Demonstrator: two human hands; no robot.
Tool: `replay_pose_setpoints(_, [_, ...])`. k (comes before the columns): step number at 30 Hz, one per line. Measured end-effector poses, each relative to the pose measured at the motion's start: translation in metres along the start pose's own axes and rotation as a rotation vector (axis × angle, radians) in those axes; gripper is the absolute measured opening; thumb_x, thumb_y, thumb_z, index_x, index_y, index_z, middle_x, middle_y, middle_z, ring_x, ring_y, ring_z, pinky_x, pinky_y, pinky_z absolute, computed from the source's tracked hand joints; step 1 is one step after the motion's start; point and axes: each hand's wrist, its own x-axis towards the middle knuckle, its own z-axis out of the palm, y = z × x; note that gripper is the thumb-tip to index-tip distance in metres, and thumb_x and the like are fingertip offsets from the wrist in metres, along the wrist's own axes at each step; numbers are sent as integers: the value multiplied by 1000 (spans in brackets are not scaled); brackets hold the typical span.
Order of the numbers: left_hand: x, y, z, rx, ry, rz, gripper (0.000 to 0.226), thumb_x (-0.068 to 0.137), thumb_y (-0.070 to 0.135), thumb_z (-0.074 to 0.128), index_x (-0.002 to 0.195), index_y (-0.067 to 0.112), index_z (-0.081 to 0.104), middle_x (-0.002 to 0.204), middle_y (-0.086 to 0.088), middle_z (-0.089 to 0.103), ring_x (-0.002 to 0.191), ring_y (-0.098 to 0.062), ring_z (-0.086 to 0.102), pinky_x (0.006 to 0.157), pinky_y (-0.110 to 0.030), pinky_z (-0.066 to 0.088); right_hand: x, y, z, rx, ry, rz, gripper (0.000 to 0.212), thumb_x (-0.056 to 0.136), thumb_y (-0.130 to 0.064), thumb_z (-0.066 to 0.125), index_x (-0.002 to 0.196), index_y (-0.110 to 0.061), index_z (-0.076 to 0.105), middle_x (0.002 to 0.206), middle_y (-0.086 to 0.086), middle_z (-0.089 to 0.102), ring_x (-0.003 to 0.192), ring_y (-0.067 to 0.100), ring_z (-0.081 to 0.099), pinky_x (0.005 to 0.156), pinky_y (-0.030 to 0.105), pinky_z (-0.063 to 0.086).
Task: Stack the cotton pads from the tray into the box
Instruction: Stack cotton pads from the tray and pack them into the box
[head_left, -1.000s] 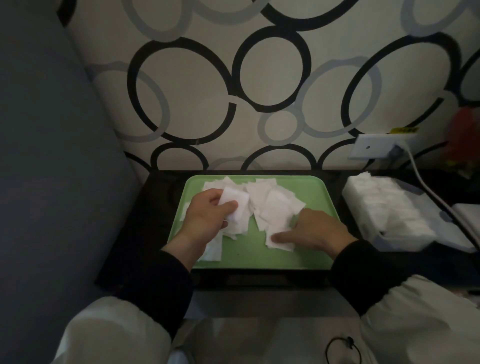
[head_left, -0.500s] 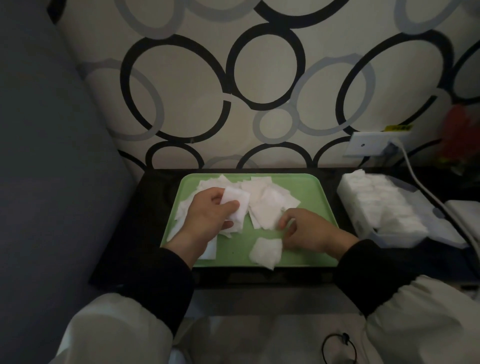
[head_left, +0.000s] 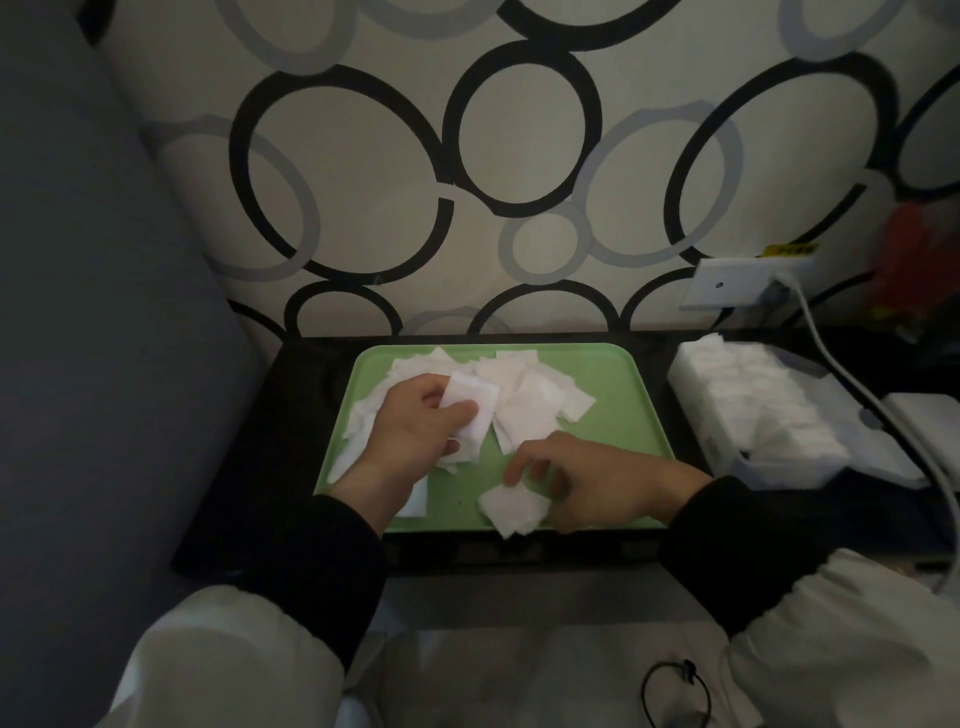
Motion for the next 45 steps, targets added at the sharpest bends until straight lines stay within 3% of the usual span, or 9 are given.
replay_pose_setpoints(3, [0, 0, 0, 1, 3, -8, 14, 91, 10, 68, 94, 24, 66, 101, -2, 74, 88, -19, 68, 66, -28, 54, -2, -12, 4, -44, -43, 92, 58, 72, -39, 83, 119, -35, 49, 110, -1, 48, 92, 17, 54, 79, 29, 47])
replay_pose_setpoints(7, [0, 0, 0, -5, 5, -12, 13, 91, 10, 69, 96, 22, 67, 101, -3, 74, 87, -19, 67, 64, -27, 52, 5, -27, 14, -136, 85, 216, 57, 80, -65, 66, 112, -25, 41, 105, 1, 57, 89, 21, 54, 72, 34, 40])
replay_pose_setpoints(12, [0, -1, 0, -6, 6, -15, 12, 91, 11, 69, 95, 22, 68, 100, -2, 75, 88, -20, 68, 66, -29, 53, 14, -28, 26, -68, 207, 221, 47, 87, -33, 71, 117, -10, 44, 113, 12, 59, 99, 28, 58, 67, 30, 36])
replay_pose_setpoints(16, [1, -2, -3, -43, 10, -32, 11, 91, 10, 69, 96, 20, 68, 99, -4, 74, 88, -22, 69, 66, -30, 57, 15, -18, 18, 371, 307, 191, 37, 81, -14, 78, 107, -17, 53, 92, 1, 60, 77, 12, 56, 61, 19, 43])
replay_pose_setpoints(19, [1, -3, -5, -76, 25, -53, 12, 91, 8, 68, 100, 16, 67, 99, -7, 72, 83, -21, 69, 62, -28, 58, 10, -14, 7, 756, 407, 150, 33, 83, -9, 76, 112, -16, 63, 98, 12, 71, 83, 20, 68, 72, 26, 52])
replay_pose_setpoints(27, [-8, 2, 11, -82, -13, -51, 17, 87, 12, 74, 103, 9, 69, 89, -6, 72, 73, -15, 69, 74, -35, 61, 9, -20, -1, 1207, 446, 20, 21, 86, -7, 71, 105, -2, 64, 98, 14, 72, 79, 21, 64, 63, 28, 46])
replay_pose_setpoints(34, [-8, 4, 16, -138, 0, -47, 13, 88, 19, 75, 98, 14, 68, 91, -6, 74, 81, -17, 71, 71, -31, 61, 7, -25, -7, 1230, 530, 38, 36, 69, -36, 77, 96, -14, 68, 79, -1, 60, 70, 14, 46, 62, 28, 36])
replay_pose_setpoints(39, [-14, 8, 26, -172, -29, -49, 18, 90, 8, 67, 108, 9, 68, 94, -8, 74, 81, -18, 71, 62, -22, 57, 7, -30, -3, 1102, 550, 80, 19, 84, -33, 72, 76, -17, 68, 59, -13, 59, 58, 4, 51, 65, 27, 36])
replay_pose_setpoints(45, [-14, 9, 29, -276, -51, -74, 22, 88, 14, 71, 110, 9, 68, 101, -13, 76, 91, -23, 75, 70, -25, 58, 13, -29, 6, 1052, 697, 127, 23, 88, -33, 71, 84, -10, 71, 78, -3, 64, 65, 5, 52, 61, 20, 39])
